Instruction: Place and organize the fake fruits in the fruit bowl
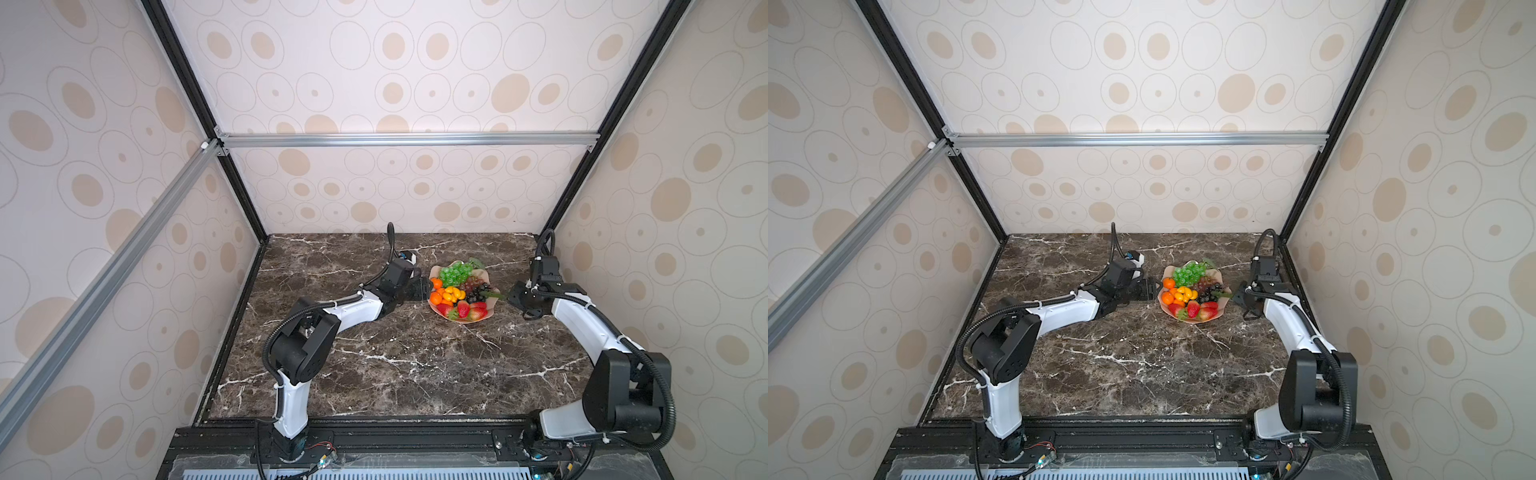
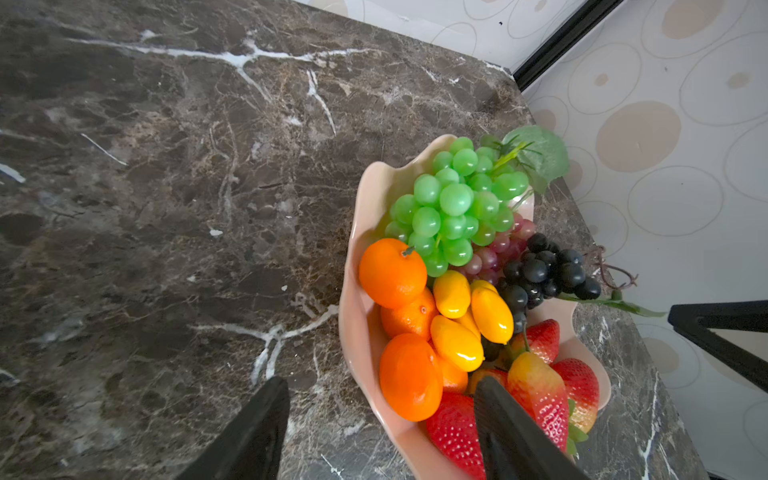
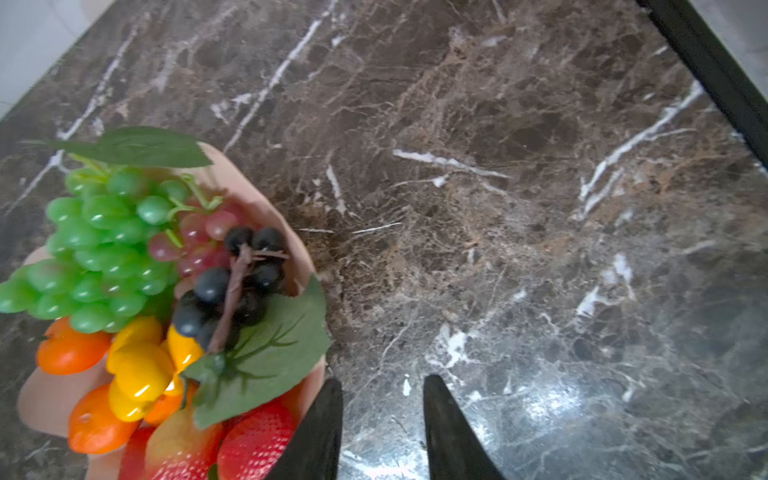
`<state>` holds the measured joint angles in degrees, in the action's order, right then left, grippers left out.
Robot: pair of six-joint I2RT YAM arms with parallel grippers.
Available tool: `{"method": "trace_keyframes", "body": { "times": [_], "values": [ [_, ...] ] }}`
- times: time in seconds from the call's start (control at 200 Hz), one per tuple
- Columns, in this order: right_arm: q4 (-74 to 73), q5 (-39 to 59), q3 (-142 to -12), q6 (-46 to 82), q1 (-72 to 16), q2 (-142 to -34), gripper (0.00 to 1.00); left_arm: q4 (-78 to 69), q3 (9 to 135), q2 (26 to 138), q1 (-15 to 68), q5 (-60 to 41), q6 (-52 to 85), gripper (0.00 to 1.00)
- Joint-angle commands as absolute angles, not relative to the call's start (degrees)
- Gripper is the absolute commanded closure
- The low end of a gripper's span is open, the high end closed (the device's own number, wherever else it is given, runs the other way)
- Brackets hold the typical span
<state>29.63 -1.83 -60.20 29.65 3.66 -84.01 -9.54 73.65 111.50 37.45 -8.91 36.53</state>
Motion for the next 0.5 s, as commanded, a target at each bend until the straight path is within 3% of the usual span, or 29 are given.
{"method": "trace_keyframes", "body": {
  "times": [0.0,0.25,0.495],
  "values": [
    [32.53,-4.70,-63.88,29.18,5.06,-87.56,0.65,-8.92,76.62,112.12,36.90,-8.41,35.86,0.29],
    [41.26,-1.38,-79.28,20.17,6.02,-102.90,0.65,-8.24,78.31,113.10,36.56,-10.12,34.66,0.29],
    [46.51,4.83,-89.79,13.77,7.21,-113.16,0.60,-11.08,77.81,112.67,36.53,-15.92,32.46,0.29]
  ]
}}
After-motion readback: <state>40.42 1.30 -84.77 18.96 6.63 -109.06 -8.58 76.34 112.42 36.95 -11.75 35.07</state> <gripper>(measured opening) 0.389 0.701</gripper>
